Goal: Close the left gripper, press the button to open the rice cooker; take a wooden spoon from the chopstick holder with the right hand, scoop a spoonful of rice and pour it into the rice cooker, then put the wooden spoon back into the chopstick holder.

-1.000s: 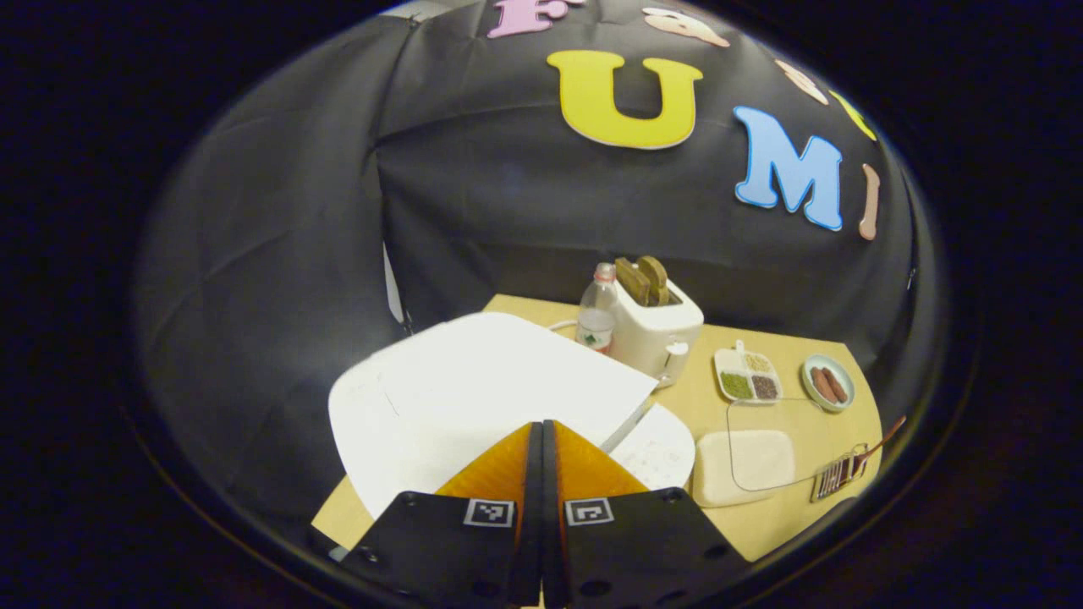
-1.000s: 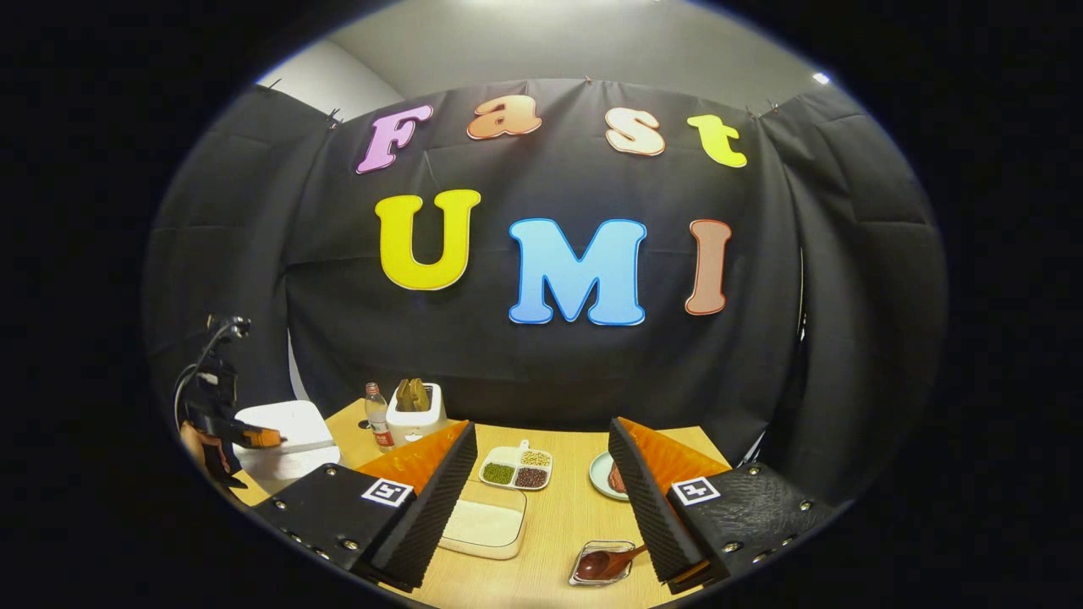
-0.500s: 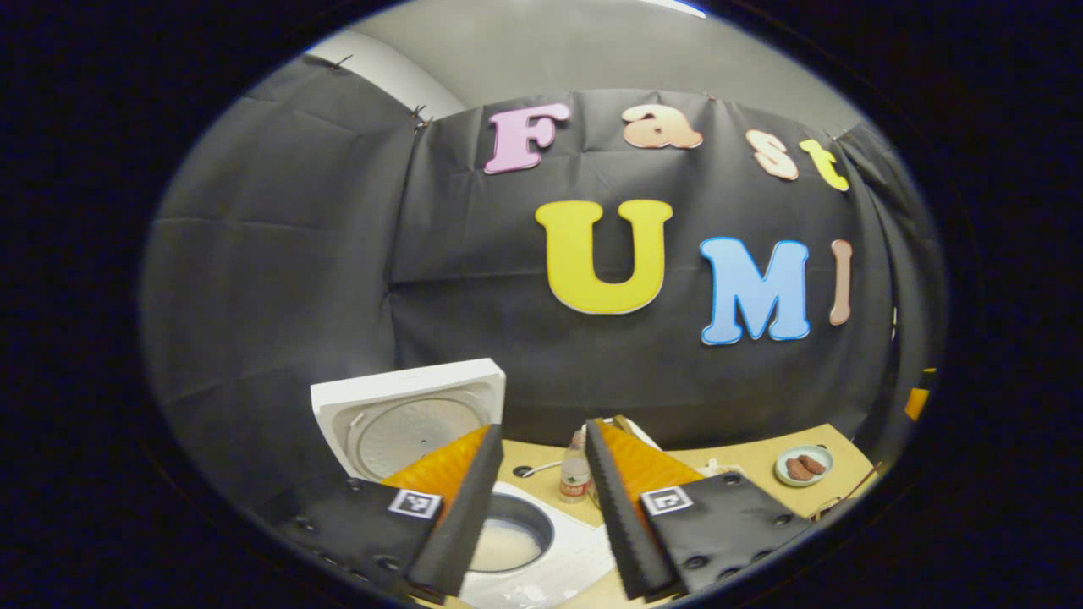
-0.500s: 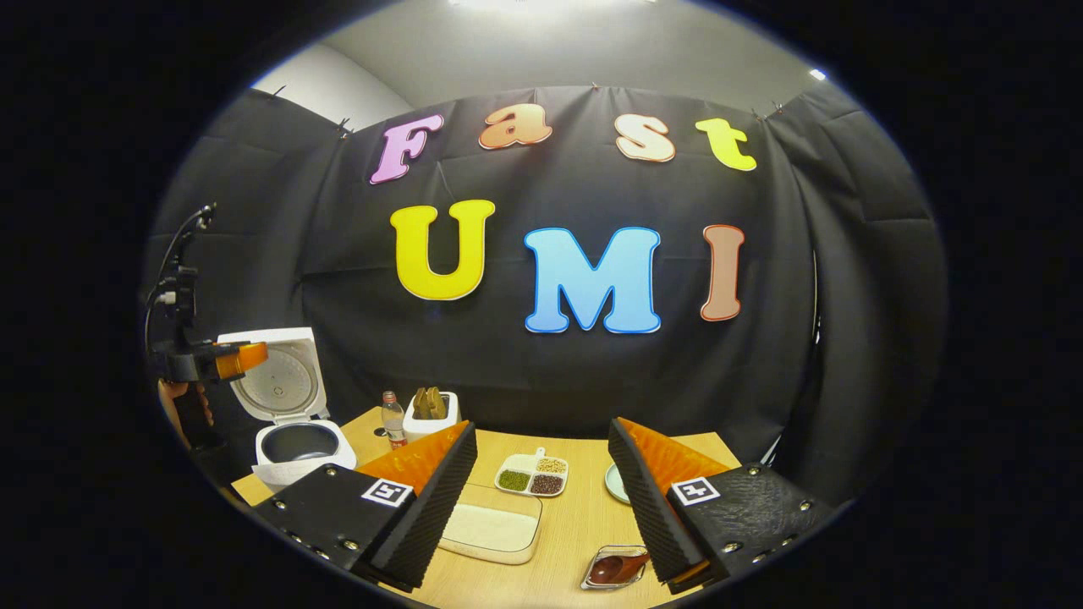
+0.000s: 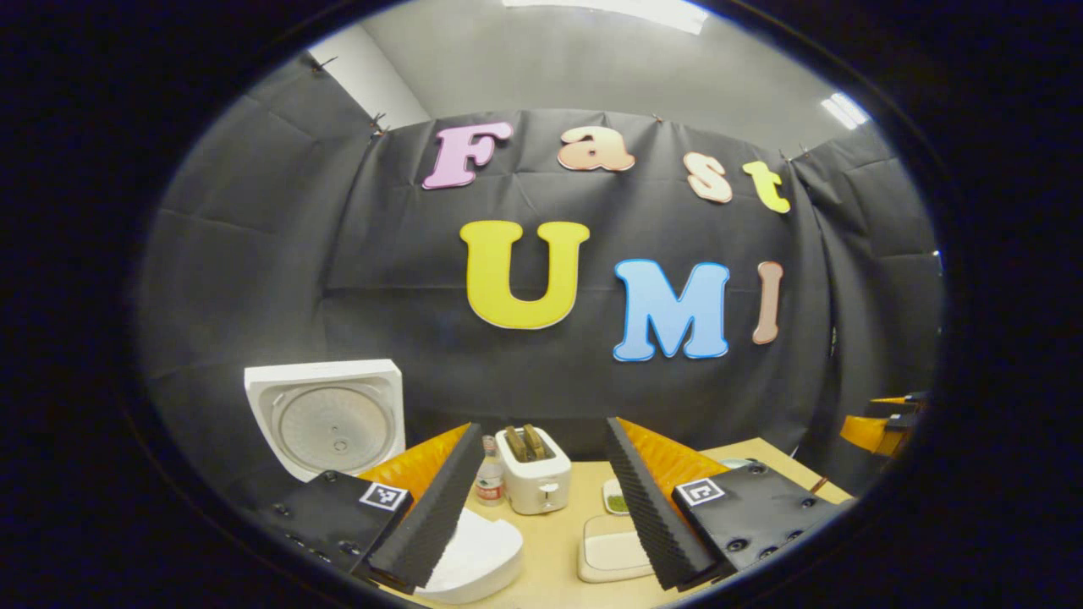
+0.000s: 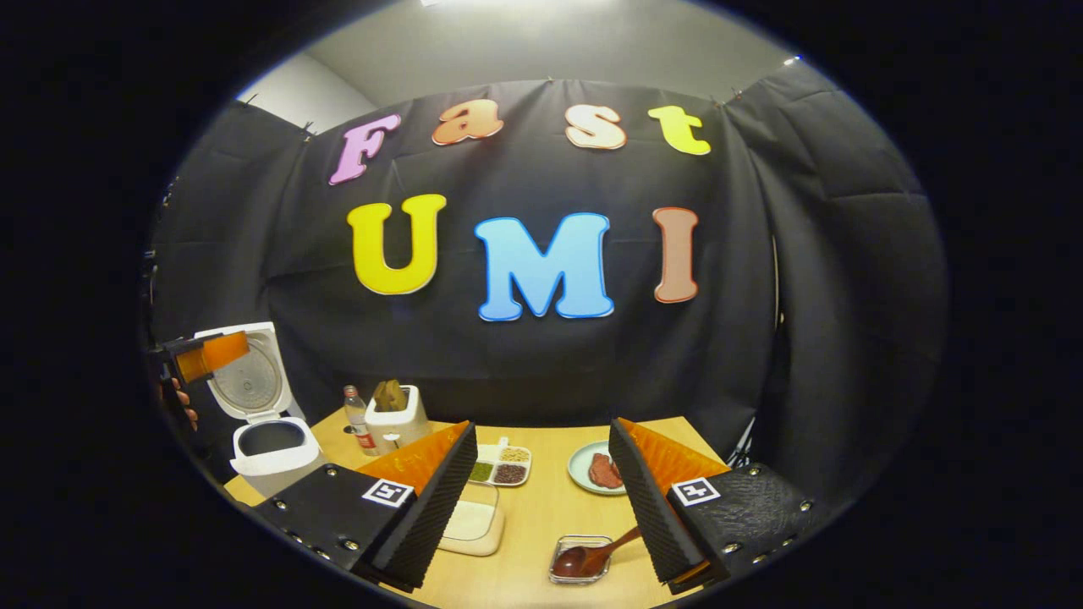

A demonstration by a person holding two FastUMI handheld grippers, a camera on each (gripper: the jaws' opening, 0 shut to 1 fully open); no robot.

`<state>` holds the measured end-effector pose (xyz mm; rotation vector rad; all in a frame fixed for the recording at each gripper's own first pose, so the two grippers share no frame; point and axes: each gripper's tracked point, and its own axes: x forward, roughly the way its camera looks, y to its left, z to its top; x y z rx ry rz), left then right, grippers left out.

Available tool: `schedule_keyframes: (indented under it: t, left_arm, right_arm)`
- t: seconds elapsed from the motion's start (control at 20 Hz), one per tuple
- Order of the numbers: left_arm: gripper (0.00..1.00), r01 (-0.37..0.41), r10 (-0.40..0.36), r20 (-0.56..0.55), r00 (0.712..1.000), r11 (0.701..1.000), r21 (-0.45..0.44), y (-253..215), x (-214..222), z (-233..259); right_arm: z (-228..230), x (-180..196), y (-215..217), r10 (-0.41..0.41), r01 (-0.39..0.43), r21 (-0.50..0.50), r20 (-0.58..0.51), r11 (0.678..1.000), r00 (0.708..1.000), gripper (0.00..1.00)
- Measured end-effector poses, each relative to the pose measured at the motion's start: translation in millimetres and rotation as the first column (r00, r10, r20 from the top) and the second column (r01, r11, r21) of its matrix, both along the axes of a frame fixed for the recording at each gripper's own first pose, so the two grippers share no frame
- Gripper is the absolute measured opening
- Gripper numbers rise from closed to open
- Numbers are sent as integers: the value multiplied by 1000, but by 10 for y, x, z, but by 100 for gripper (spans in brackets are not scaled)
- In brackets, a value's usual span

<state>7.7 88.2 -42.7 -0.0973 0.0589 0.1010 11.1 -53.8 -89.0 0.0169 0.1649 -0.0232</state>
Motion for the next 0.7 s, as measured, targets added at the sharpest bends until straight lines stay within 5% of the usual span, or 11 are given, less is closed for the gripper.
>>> schedule_keyframes:
  t: [0.3, 0.7]
  left_arm:
    - [99, 53, -53, -20, 998, 999, 1, -344, 63, -23]
    - [100, 37, -39, -85, 996, 999, -17, -539, 142, -179]
  right_arm:
    - [-355, 24, -586, -83, 82, -8, -60, 997, 995, 95]
    - [-1275, 241, -953, -94, 110, 61, -220, 992, 971, 95]
